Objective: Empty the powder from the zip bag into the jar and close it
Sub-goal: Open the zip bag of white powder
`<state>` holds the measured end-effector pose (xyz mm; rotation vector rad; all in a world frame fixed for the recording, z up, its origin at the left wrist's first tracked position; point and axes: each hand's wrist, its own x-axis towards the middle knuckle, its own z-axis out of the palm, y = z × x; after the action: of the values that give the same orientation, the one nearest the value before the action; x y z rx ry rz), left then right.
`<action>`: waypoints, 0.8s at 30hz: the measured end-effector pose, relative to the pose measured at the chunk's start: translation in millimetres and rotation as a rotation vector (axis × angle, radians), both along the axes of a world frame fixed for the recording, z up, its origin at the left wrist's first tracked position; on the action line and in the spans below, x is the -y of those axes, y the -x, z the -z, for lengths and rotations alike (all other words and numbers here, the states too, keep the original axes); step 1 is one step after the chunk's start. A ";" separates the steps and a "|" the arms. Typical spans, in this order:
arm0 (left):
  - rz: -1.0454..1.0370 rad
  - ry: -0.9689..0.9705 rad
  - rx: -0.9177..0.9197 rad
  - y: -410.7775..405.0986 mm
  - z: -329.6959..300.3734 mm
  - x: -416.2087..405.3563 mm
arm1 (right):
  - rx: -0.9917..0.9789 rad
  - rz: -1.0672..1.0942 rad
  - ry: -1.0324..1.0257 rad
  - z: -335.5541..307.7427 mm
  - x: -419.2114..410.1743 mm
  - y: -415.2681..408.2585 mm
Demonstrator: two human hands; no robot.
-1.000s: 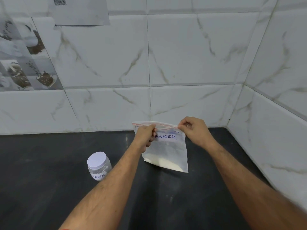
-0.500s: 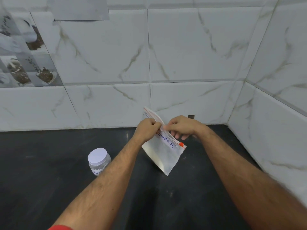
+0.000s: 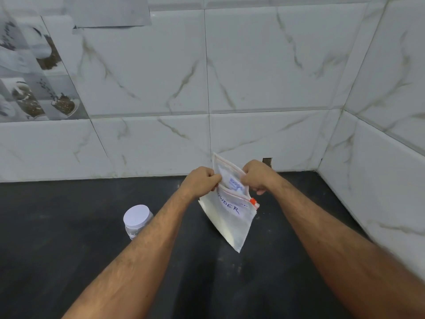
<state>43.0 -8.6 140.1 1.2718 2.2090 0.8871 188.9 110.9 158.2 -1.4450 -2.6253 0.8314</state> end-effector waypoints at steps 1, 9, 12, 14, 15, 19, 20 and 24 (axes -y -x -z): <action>-0.036 0.042 -0.083 5.1 -1.1 2.3 | 0.025 0.046 -0.089 -1.6 -3.7 -4.4; -0.213 0.234 -0.279 10.4 -9.0 -8.1 | -0.108 0.147 -0.121 -8.4 -25.6 -15.0; -0.211 0.224 -0.256 5.4 -8.9 -20.1 | -0.168 0.202 -0.153 -7.1 -34.2 -24.9; -0.211 0.169 -0.252 0.1 -11.1 -28.5 | -0.231 0.232 -0.127 -3.7 -41.8 -32.7; -0.205 0.150 -0.250 -3.3 -12.1 -33.0 | -0.242 0.242 -0.113 -2.2 -44.6 -36.6; -0.162 0.117 -0.254 -18.8 -12.2 -50.2 | -0.313 0.275 -0.087 4.0 -55.6 -50.7; -0.155 0.103 -0.259 -22.5 -12.4 -54.8 | -0.340 0.286 -0.096 3.4 -58.8 -53.2; -0.140 0.045 -0.277 -35.8 -17.0 -70.2 | -0.386 0.299 -0.154 -2.4 -69.7 -62.7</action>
<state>78.7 61.6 157.1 1.2974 2.5448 0.7441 251.6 180.6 160.6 -1.4205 -2.0824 0.7639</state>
